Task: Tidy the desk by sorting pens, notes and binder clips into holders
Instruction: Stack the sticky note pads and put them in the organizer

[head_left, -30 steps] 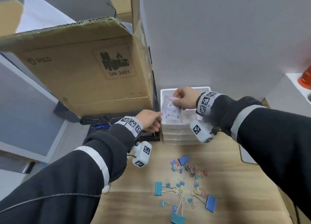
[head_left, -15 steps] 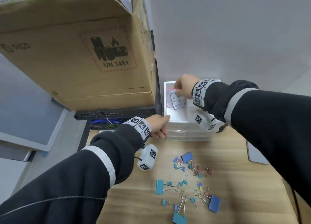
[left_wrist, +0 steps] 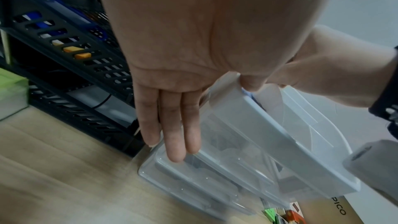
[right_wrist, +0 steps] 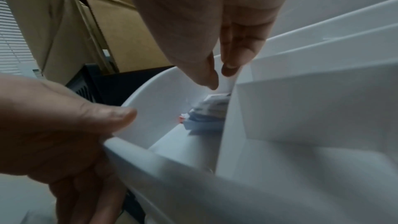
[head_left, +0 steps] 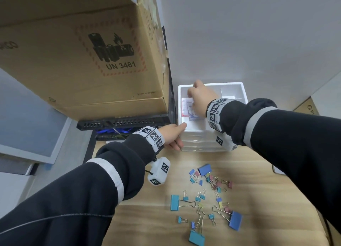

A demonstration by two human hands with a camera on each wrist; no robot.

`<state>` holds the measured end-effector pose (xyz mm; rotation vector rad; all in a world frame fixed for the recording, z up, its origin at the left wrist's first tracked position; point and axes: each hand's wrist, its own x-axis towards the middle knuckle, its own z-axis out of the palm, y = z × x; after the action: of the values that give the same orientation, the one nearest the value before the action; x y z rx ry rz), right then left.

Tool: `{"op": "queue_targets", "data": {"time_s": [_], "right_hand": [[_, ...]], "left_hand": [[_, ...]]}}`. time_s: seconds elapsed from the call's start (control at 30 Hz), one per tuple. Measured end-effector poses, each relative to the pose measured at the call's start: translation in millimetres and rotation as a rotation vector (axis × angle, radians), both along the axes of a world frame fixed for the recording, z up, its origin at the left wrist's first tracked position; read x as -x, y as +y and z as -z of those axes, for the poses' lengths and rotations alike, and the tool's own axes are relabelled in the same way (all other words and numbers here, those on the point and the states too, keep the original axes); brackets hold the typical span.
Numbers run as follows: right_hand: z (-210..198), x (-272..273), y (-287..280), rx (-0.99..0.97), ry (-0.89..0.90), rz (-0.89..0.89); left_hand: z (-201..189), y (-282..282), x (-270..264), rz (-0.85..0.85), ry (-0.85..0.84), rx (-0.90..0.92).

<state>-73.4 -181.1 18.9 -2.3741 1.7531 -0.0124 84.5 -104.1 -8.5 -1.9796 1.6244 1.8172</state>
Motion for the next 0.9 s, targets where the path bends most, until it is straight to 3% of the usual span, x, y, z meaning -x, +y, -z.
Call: {"op": "queue_targets", "data": {"time_s": [0.17,0.37,0.67,0.9], "right_hand": [[-10,-5,13,-0.069,0.454,-0.156],[-12,-7,15,-0.122,0.532,-0.114],[-13,-16,34,-0.061,0.363,-0.065],[-10,8,73,0.128,-0.051,-0.102]], "left_hand": [[1,2,0,-0.036,-0.023,0.004],[-3,8,0,-0.052,-0.029,-0.005],[-2,24,-14,-0.006,-0.152,0.027],[10,46,-27,0.139,-0.334,0.046]]}}
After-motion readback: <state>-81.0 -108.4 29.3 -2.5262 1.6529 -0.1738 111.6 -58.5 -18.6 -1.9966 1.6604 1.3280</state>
